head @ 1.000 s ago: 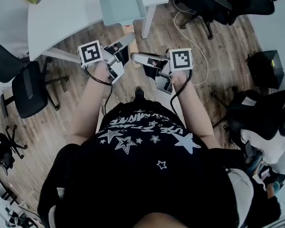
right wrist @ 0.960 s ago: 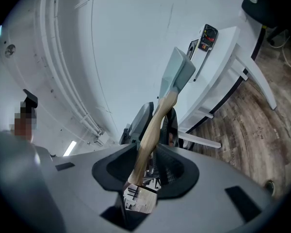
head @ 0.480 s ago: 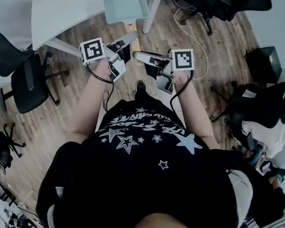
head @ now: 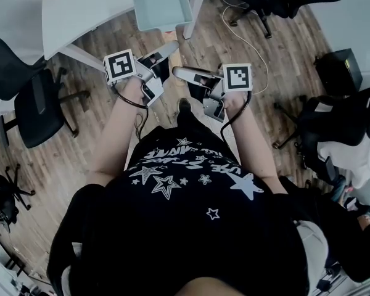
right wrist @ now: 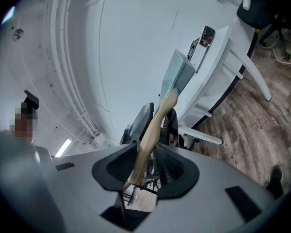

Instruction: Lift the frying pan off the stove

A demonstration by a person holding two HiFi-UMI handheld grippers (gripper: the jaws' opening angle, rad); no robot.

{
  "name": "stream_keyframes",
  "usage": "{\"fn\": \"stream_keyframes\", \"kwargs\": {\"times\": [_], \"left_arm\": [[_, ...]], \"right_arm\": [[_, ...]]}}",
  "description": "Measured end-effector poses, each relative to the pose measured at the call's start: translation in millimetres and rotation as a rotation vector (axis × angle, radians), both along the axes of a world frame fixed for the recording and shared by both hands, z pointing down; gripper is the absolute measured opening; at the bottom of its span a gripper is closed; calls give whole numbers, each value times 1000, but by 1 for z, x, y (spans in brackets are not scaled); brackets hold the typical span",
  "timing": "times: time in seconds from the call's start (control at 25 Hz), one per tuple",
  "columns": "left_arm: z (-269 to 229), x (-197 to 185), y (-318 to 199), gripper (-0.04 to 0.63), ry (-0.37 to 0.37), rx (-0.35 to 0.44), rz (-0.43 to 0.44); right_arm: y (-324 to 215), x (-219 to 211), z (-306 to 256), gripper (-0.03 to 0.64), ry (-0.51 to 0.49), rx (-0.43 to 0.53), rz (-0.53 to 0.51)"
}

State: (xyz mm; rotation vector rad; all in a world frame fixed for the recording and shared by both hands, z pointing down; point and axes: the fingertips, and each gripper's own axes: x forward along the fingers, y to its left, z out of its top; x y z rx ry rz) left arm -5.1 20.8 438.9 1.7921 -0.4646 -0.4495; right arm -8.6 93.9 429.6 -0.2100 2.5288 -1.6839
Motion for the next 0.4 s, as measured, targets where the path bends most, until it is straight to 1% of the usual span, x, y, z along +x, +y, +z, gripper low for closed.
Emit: {"fn": "stream_keyframes", "kwargs": {"times": [0.2,0.4], "left_arm": [[-10,1,24,160,26,28,23],[-8,-1,46,160,9,24,30]], "right_arm": [[24,-2,-4,124,4,9,14],[46,-4,-5,126,6,19,18]]}}
